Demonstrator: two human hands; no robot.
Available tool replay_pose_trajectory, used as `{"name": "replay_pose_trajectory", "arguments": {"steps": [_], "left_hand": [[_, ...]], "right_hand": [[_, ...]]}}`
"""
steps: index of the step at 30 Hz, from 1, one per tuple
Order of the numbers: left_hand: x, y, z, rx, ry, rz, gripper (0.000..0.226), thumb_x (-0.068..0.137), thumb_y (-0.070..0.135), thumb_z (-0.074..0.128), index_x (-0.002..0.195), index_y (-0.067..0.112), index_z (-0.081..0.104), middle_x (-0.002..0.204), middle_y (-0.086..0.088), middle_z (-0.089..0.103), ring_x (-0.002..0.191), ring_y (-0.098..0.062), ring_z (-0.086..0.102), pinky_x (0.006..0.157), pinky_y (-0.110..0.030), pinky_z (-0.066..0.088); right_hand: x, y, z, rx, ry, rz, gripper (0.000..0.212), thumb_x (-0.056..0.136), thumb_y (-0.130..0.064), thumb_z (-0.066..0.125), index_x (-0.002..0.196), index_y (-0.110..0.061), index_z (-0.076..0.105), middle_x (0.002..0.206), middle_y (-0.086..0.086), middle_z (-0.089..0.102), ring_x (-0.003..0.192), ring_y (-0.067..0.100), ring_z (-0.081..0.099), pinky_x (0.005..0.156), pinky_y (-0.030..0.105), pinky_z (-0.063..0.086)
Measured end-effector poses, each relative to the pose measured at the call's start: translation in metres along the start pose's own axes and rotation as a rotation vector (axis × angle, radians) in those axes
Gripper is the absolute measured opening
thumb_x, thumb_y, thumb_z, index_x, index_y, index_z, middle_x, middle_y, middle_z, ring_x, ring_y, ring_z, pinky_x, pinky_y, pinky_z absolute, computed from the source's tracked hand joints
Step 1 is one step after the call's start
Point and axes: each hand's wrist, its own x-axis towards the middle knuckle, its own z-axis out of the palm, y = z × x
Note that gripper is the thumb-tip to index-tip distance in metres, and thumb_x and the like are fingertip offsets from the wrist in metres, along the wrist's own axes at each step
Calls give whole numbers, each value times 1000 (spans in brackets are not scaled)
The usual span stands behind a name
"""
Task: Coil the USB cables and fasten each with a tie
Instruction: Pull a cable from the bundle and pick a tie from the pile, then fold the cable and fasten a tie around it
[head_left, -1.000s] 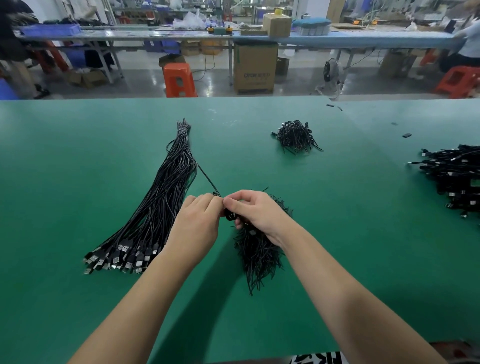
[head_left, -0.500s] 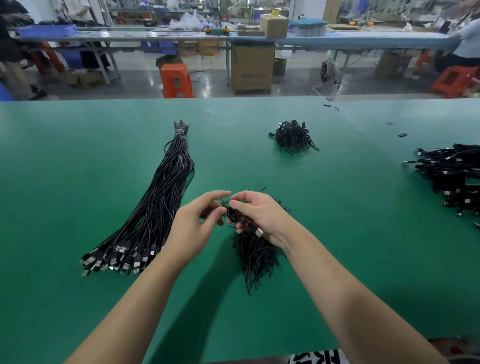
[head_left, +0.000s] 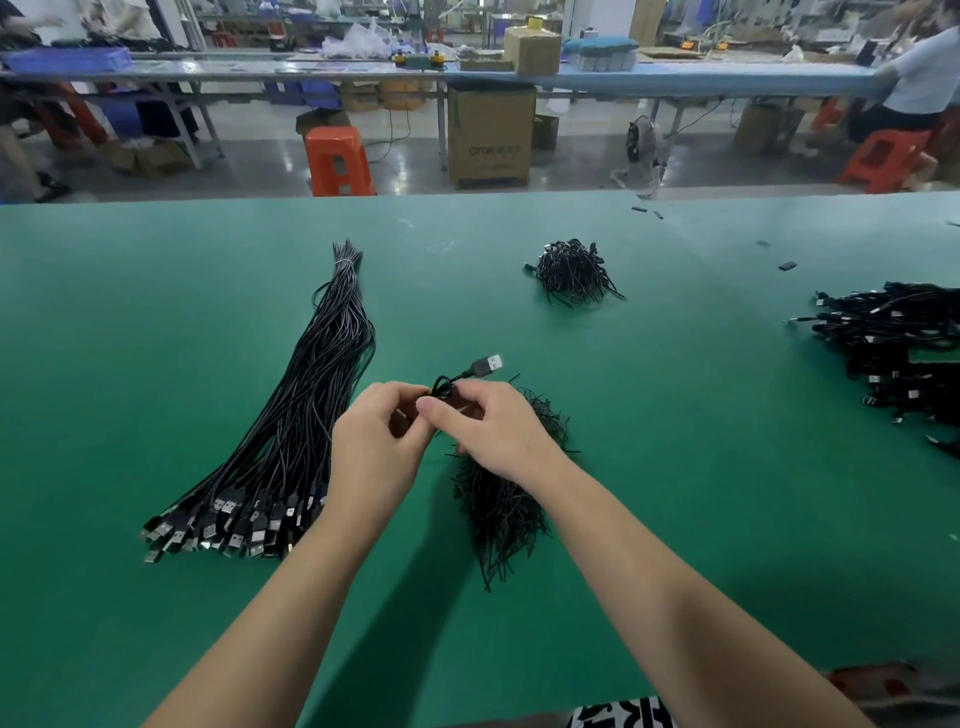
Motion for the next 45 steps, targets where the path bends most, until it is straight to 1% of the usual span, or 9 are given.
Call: {"name": "replay_pose_trajectory", "arguments": {"steps": [5, 9, 12, 16, 21, 26, 32, 39, 45], "left_hand": [[2, 3, 5, 254, -3, 120, 12, 86, 20, 73, 84, 14, 63, 80, 4, 57, 66, -18, 52, 62, -38, 47], [3, 1, 6, 213, -202, 174, 34, 82, 43, 75, 103, 19, 65, 86, 11, 53, 67, -9, 49, 66, -33, 48], [5, -11, 6, 214, -287, 183, 54, 86, 59, 59, 129, 25, 57, 101, 14, 55, 78, -4, 53, 74, -28, 47], [18, -57, 2, 471, -207, 74, 41, 98, 41, 54, 129, 15, 60, 120, -4, 60, 108, -22, 55, 94, -43, 44], [16, -130, -3, 826, -351, -223, 54, 100, 45, 46, 145, 14, 45, 149, -14, 42, 139, -30, 35, 112, -50, 28], [7, -156, 1, 850, -368, -291, 58, 99, 46, 42, 149, 17, 38, 158, -14, 32, 148, -28, 23, 120, -52, 14], [-1, -152, 6, 843, -299, -281, 50, 97, 38, 47, 142, 18, 51, 156, -13, 39, 147, -28, 29, 121, -48, 18], [-2, -152, 10, 816, -243, -300, 45, 98, 36, 46, 139, 20, 55, 155, -10, 41, 146, -27, 30, 121, -45, 20], [-2, -153, 12, 804, -217, -318, 45, 99, 36, 45, 140, 21, 55, 156, -8, 40, 147, -25, 28, 122, -44, 18]], "right_hand": [[1, -1, -7, 97, -55, 74, 30, 94, -38, 68, 76, -14, 68, 59, -9, 63, 53, 5, 64, 50, 15, 44], [6, 6, -19, 63, -37, 123, 32, 94, -37, 68, 76, -10, 68, 60, -2, 65, 56, 15, 63, 63, 31, 56], [14, 18, -35, -254, 91, 171, 40, 97, -48, 58, 76, -15, 63, 67, 1, 69, 66, 23, 68, 67, 37, 56], [27, 44, -79, -818, 127, 267, 50, 99, -57, 48, 68, -18, 49, 66, -2, 55, 65, 20, 58, 52, 29, 38], [40, 85, -125, -1056, 54, 502, 50, 97, -56, 54, 70, -15, 48, 75, 0, 58, 70, 22, 54, 56, 27, 34], [47, 124, -142, -1095, -70, 669, 31, 103, -46, 47, 98, -17, 56, 113, 4, 63, 102, 27, 58, 78, 30, 40], [59, 150, -142, -1089, -41, 728, 29, 104, -42, 48, 95, -16, 56, 102, 3, 60, 90, 26, 56, 74, 29, 41], [63, 174, -145, -875, 61, 807, 44, 98, -42, 61, 71, -11, 46, 76, 4, 51, 85, 29, 57, 70, 30, 42], [60, 189, -159, -822, 179, 828, 52, 94, -52, 64, 72, -8, 49, 74, 6, 55, 70, 25, 55, 52, 27, 33]]}}
